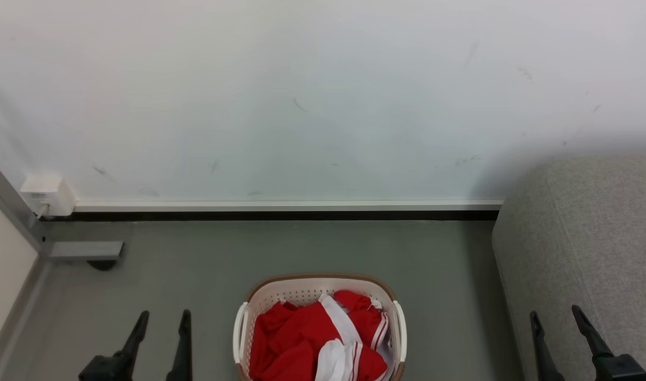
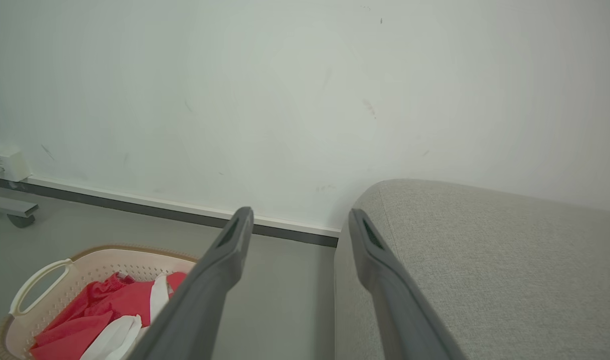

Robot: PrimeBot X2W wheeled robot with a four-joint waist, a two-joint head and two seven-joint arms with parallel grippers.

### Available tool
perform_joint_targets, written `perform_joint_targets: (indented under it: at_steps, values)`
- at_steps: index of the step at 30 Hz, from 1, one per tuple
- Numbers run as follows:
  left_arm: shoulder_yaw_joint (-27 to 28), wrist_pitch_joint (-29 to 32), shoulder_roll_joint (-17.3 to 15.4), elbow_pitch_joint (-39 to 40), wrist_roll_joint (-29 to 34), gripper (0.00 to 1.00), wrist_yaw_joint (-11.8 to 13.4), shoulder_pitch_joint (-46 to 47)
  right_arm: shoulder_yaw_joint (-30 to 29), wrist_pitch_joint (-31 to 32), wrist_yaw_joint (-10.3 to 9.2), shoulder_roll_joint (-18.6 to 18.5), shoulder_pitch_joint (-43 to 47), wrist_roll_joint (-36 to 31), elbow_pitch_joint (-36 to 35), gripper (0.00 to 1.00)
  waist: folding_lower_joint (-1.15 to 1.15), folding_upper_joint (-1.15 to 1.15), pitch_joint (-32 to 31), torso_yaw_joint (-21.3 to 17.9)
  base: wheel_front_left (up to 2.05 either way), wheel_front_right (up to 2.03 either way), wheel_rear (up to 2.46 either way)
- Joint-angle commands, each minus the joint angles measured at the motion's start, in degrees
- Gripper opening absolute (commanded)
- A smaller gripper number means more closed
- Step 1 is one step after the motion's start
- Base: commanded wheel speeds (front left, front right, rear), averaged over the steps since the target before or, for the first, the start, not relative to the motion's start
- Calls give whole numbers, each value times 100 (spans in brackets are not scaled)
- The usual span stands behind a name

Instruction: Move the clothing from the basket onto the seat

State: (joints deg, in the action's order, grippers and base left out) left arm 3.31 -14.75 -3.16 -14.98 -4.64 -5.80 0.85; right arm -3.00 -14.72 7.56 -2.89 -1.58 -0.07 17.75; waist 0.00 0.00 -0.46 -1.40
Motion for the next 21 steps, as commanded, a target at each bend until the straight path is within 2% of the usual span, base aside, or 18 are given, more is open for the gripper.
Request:
perform_joint_targets:
  at_steps: [1,16,21]
  values:
    - [26,-54,-22,-13,139,100,-6,-53,10,-60,-14,-2,43,-87,24,100,0,0,-1,-6,0,0,0]
    - [35,-44,-7,-57,91,100,-60,55,117,-53,-14,-2,-77,163,1,100,0,0,146,-150,0,0,0]
    - [-103,-43,-4,-149,38,100,-96,393,155,-53,-14,-1,-268,221,-121,100,0,0,479,-269,0,0,0]
